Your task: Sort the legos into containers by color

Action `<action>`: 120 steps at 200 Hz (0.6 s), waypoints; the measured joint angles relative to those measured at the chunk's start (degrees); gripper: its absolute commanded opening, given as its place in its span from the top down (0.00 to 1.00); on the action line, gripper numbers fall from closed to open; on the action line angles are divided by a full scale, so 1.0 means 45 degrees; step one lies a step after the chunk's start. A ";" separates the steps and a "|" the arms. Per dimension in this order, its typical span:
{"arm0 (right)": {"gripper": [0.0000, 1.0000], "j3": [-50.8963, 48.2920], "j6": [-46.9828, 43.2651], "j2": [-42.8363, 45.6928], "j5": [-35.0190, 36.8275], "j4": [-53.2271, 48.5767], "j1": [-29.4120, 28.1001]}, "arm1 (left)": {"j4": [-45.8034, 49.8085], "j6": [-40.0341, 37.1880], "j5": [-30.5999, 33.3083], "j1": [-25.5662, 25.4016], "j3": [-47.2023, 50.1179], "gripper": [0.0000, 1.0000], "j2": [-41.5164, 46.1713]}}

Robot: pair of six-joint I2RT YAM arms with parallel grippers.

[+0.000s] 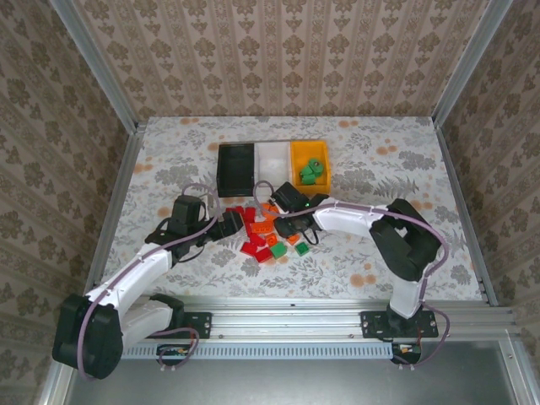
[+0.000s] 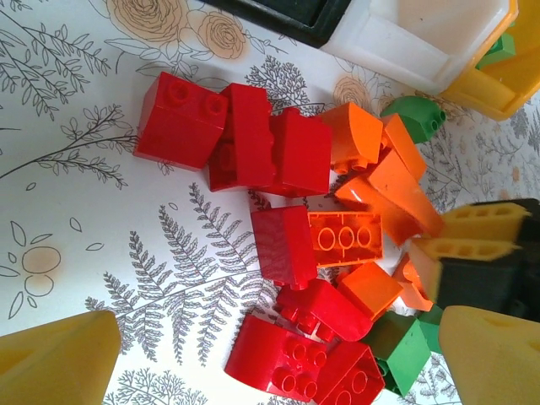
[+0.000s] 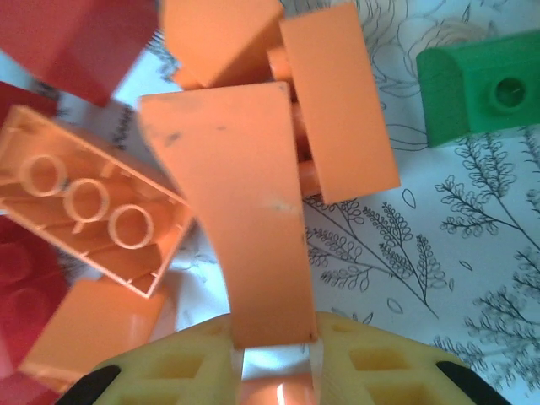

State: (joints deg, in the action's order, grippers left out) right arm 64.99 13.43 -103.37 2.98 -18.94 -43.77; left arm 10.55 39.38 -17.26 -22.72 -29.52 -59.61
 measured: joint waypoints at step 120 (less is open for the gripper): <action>0.59 0.0636 -0.0486 -0.0607 -0.0209 0.0160 -0.0034 | 0.0010 0.0000 0.0024 0.0015 0.0000 0.01 0.0262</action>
State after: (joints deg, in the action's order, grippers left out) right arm 67.85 11.25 -106.10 2.04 -18.22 -43.92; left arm 10.59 39.38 -17.15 -22.65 -29.52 -58.43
